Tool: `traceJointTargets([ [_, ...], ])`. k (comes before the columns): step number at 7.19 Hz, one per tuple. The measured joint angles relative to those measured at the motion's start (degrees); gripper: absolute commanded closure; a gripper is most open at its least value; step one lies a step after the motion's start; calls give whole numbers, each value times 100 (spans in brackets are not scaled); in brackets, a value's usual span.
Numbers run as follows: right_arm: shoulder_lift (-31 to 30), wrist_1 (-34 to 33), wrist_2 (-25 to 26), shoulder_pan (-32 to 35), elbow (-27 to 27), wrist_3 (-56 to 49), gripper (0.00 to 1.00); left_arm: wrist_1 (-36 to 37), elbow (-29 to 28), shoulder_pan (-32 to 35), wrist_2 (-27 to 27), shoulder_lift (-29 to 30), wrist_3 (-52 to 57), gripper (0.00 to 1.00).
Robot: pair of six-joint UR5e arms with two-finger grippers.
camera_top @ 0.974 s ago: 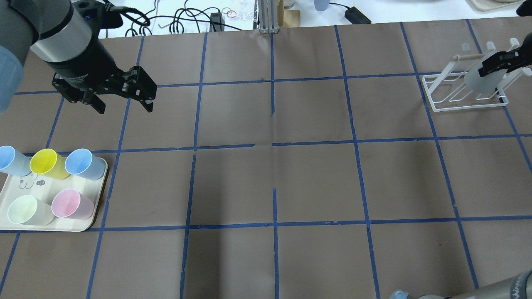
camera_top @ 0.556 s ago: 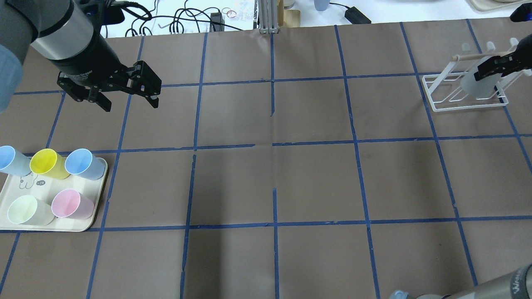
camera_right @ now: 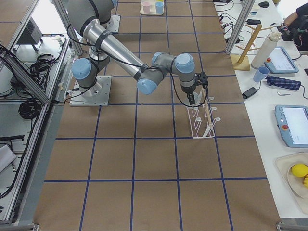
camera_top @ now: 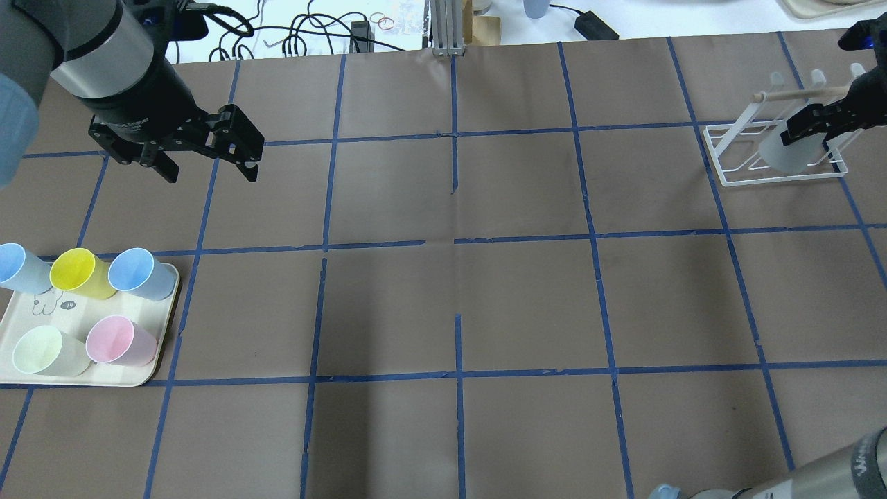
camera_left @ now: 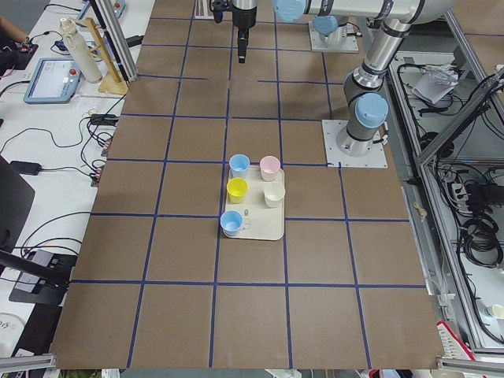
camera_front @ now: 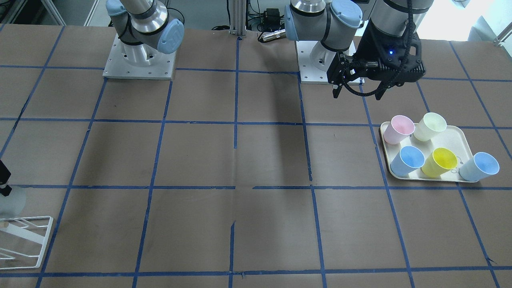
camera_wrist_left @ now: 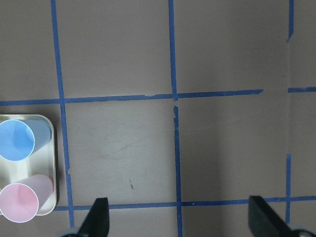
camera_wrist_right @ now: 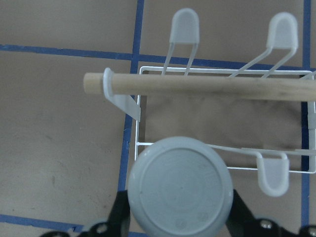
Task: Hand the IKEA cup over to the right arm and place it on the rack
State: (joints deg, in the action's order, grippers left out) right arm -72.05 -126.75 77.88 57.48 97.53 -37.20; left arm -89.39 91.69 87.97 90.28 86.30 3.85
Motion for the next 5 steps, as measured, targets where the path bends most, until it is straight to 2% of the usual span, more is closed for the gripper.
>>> traceJointTargets([
  [1, 32, 1, 0, 0, 2, 0, 84, 0, -1, 0, -5, 3, -6, 0],
  [2, 67, 1, 1, 0, 3, -3, 70, -2, -4, 0, -7, 5, -12, 0],
  [4, 102, 1, 3, 0, 3, -2, 0, -6, -18, -3, -14, 2, -21, 0],
  [5, 98, 1, 18, 0, 2, 7, 0, -3, -49, -13, -10, 3, -24, 0],
])
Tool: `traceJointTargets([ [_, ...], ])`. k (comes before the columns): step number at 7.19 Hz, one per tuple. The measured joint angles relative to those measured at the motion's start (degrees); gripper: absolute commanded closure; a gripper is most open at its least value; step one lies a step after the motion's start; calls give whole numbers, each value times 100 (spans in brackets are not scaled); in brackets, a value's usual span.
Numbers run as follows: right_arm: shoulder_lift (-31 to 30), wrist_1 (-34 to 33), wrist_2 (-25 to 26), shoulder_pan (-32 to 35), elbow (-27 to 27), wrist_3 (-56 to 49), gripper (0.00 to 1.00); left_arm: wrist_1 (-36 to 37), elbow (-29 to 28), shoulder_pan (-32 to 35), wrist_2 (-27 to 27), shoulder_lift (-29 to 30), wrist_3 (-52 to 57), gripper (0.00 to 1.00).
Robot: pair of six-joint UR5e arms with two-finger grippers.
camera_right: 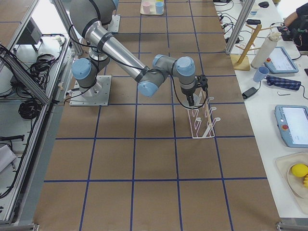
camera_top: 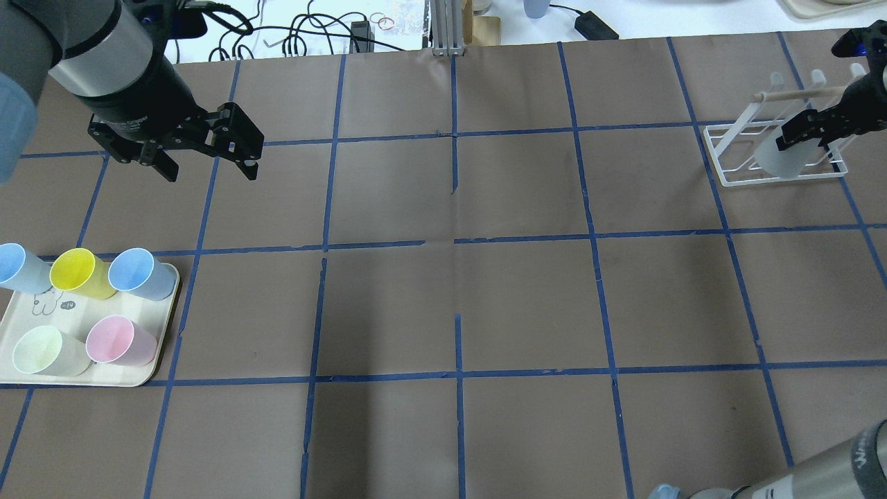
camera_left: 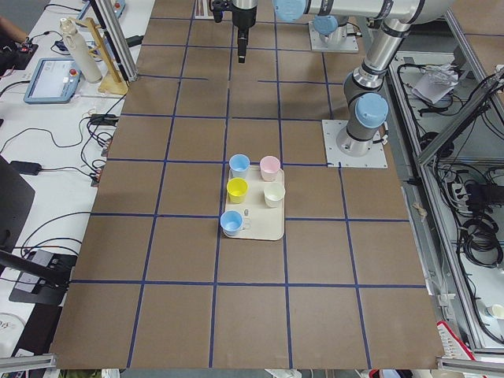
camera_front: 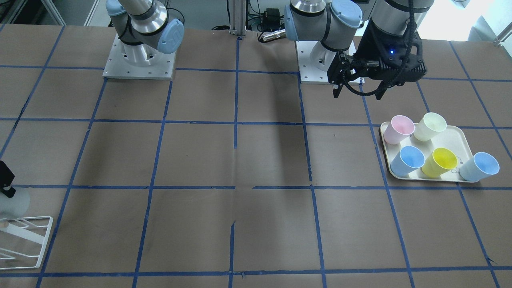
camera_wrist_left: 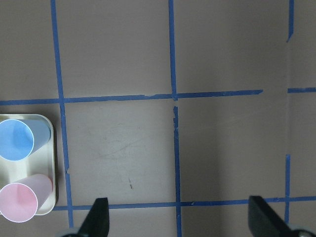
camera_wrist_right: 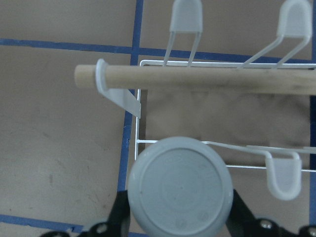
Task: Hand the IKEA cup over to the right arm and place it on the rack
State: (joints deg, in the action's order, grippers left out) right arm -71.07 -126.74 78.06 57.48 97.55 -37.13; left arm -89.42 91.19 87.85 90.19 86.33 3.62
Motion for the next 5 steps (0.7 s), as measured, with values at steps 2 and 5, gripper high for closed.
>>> traceJointTargets([
  [2, -28, 31, 44, 0, -6, 13, 0, -39, -47, -27, 33, -6, 6, 0],
  [5, -200, 364, 67, 13, -42, 34, 0, -65, -106, -33, 9, -6, -100, 0],
])
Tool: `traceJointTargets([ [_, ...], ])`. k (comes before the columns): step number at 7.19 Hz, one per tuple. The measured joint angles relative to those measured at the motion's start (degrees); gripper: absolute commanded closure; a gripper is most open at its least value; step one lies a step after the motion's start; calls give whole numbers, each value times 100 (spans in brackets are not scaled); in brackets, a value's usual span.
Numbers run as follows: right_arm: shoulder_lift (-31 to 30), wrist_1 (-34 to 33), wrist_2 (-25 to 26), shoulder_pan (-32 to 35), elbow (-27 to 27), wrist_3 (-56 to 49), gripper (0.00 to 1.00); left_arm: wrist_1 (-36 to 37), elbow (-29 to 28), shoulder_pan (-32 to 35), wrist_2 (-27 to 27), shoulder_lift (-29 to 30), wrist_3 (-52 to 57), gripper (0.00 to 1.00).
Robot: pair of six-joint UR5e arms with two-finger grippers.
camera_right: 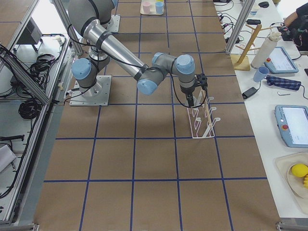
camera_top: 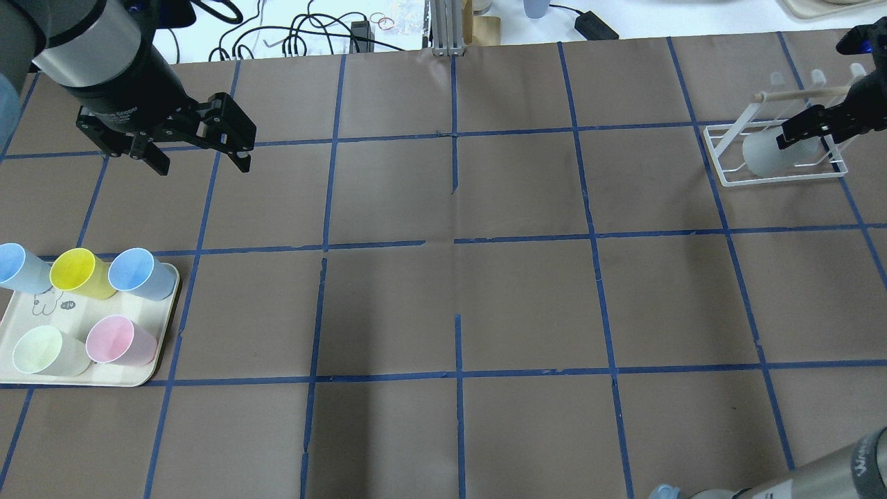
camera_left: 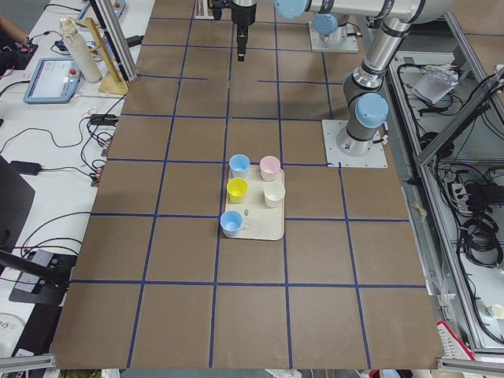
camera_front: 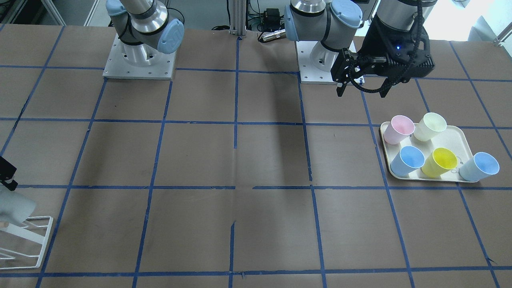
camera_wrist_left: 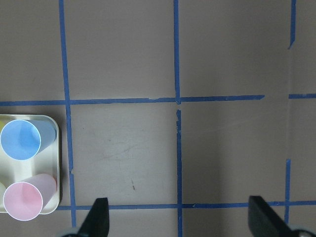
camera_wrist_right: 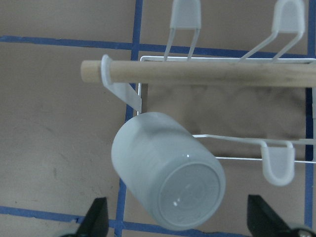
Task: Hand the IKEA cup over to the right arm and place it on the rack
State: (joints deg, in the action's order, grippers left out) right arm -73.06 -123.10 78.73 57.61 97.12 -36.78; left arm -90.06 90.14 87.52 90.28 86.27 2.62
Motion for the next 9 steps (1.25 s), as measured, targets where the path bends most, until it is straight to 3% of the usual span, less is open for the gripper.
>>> traceJointTargets([
  [3, -1047, 1583, 251, 148, -27, 332, 0, -3, -14, 2, -10, 3, -24, 0],
  [5, -1779, 2604, 583, 587, -22, 890, 0, -14, -12, -2, -8, 3, -25, 0],
  [9, -2094, 3056, 1227, 2660, -33, 3100, 0, -86, -53, -29, -11, 3, -121, 0],
])
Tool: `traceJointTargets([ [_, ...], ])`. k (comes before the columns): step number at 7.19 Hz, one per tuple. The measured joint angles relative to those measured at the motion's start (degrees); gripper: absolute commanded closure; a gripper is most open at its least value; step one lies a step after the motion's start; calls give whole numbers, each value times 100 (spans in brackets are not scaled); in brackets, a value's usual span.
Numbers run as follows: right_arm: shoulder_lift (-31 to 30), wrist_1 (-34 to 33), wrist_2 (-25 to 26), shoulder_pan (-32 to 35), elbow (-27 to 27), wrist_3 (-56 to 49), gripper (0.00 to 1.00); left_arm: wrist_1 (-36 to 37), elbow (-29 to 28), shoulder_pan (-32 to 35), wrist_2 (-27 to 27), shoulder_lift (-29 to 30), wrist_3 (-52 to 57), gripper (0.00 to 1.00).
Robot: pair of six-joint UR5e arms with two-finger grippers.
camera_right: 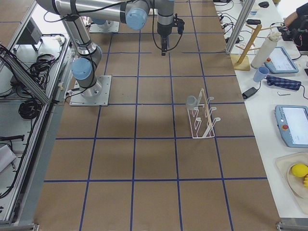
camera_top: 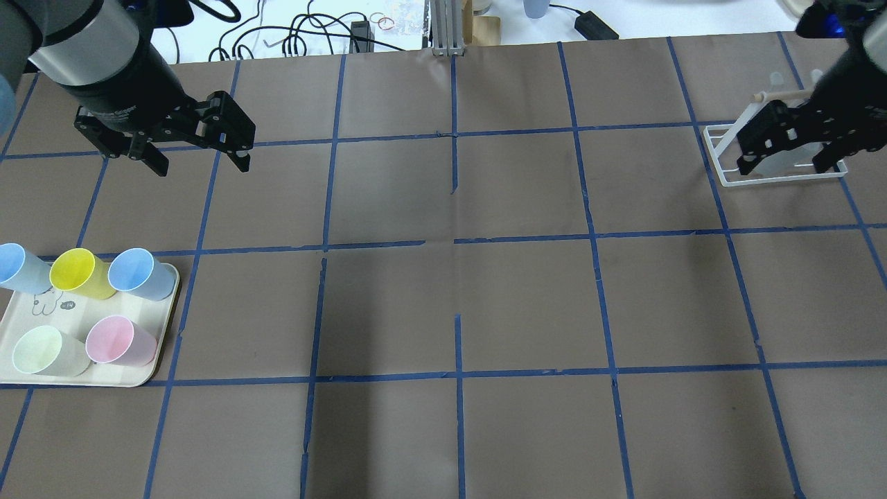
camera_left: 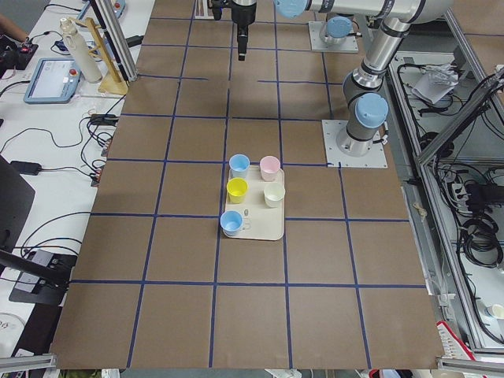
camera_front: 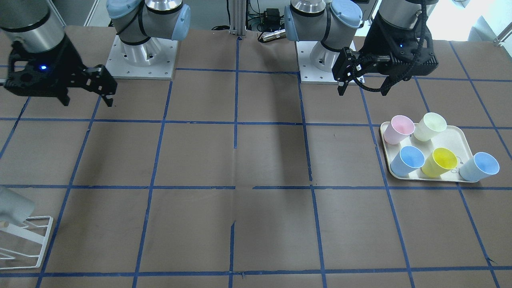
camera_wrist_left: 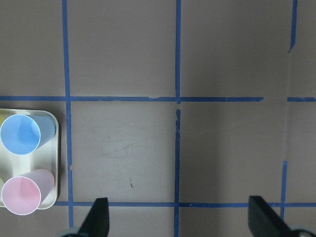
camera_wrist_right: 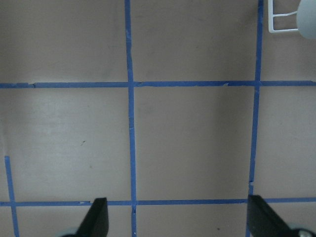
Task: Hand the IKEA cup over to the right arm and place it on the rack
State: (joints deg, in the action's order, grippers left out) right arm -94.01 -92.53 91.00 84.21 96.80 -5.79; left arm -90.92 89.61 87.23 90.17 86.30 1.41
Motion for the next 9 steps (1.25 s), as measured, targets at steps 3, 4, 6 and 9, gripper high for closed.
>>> traceJointTargets([
  [3, -435, 500, 50, 564, 39, 644, 0, -4, 2, -4, 6, 1, -4, 0],
  [4, -557, 622, 39, 599, 51, 671, 0, -4, 3, -4, 8, 1, -4, 0],
  [6, -666, 702, -95, 638, 57, 681, 0, -4, 4, -4, 6, 1, -2, 0],
  [9, -713, 714, -169, 641, 51, 676, 0, 1, 8, -4, 4, 1, 0, 0],
])
